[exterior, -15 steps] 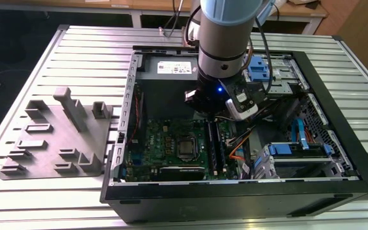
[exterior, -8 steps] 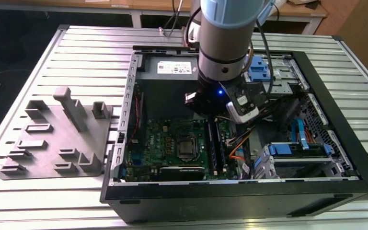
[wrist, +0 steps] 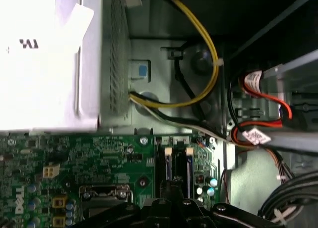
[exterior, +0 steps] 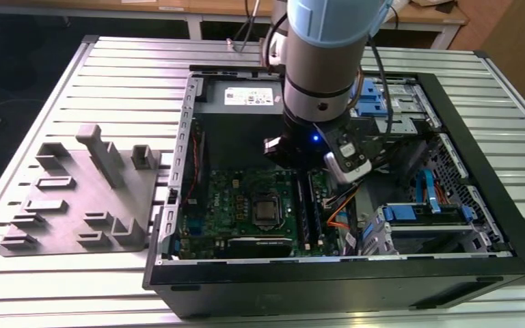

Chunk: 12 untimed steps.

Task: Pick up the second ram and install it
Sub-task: 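Press down the second ram until it locks into place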

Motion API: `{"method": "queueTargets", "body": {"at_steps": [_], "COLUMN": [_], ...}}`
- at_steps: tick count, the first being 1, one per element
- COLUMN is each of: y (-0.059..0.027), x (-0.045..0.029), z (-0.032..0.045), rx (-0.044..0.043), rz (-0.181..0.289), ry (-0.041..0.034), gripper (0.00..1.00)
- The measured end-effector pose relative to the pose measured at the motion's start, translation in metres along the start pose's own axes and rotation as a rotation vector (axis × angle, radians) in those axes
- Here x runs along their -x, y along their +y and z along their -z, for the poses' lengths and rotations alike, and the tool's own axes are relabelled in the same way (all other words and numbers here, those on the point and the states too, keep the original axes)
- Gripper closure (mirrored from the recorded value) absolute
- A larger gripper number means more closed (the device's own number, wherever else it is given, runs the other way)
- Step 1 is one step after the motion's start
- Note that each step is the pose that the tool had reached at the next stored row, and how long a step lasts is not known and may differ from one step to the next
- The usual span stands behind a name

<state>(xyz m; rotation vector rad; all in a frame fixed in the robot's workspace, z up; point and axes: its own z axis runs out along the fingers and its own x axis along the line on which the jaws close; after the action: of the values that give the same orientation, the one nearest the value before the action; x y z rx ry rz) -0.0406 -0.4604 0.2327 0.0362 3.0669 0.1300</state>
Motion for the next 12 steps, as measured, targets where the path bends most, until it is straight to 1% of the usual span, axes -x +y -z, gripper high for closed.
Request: {"method": "queueTargets", "body": {"at_steps": [6, 12], "y": [-0.0108, -0.0239], "x": [0.0003, 0.0006], "z": [0.0009, 0.002], "rx": [0.0001, 0.0001], "rz": [0.0, 0.0], "ry": [-0.0001, 0.0], "gripper": [0.93, 0.93]}}
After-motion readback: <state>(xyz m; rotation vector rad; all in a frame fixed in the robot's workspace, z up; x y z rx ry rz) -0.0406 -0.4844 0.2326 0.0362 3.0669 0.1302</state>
